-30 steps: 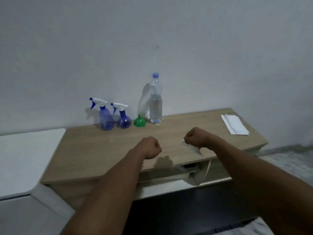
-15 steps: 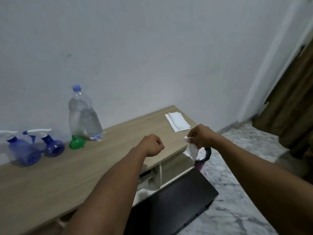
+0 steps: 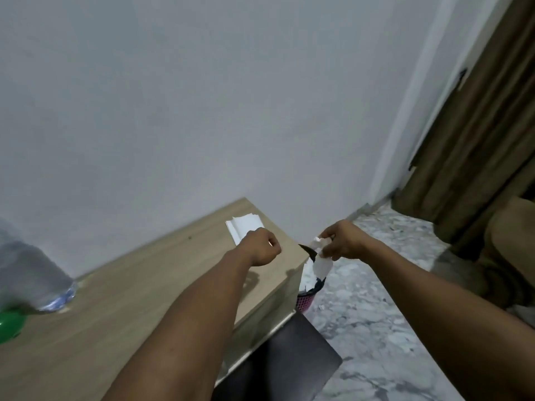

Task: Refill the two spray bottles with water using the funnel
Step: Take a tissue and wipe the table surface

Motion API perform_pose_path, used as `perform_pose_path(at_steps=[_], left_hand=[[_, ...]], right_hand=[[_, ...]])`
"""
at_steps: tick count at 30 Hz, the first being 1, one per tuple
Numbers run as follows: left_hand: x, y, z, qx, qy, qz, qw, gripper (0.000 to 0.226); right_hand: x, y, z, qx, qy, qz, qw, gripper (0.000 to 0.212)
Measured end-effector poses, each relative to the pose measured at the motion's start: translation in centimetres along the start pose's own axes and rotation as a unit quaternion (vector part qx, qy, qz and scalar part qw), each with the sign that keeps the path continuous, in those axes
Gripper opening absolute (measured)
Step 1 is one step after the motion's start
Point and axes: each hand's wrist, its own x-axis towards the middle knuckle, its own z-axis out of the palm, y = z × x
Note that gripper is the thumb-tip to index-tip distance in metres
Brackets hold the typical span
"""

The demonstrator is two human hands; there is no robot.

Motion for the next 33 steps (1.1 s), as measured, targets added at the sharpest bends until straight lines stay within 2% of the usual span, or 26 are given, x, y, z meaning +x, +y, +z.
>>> perform_pose_path(at_steps=[2,7,12,20,24,29,33], left_hand=[[2.6,1.8,0.6,0.005,-0.009,0.008,1.0,0.015],[9.1,5.0,2.5,-0.004,-0.016,0.005,1.0,0.014],[16.1,7.2,4.9,-0.031,0.006,-0.047,0.998,0.015],[25.6,10.4,9.9,-0.067,0.002,-0.111,0.992,0.016],[28.1,10.2,11.7,-0.056,-0.006,-0.137,0.989,0.02],[30.2,8.5,12.9,-0.045,0.0,-0.161,0.986,0.02],[30.6,6.7,13.7,-0.053,0.006,-0.203,0.978,0.022]], right_hand=[[2.2,1.8,-1.5,-0.003,-0.002,0.015,1.0,0.036],[8.7,5.9,-4.6,0.011,-0.009,0.023,1.0,0.027],[16.3,9.9,-7.1,0.002,-0.043,-0.003,0.999,0.005],[26.7,16.7,-9.3,-0.015,-0.094,0.018,0.995,0.015],[30.4,18.8,-8.5,-0.043,-0.133,0.023,0.99,0.02],[34.1,19.1,-7.1,-0.057,-0.16,0.01,0.986,0.005],[36.4,18.4,-5.2,-0.075,-0.15,-0.001,0.986,0.006]])
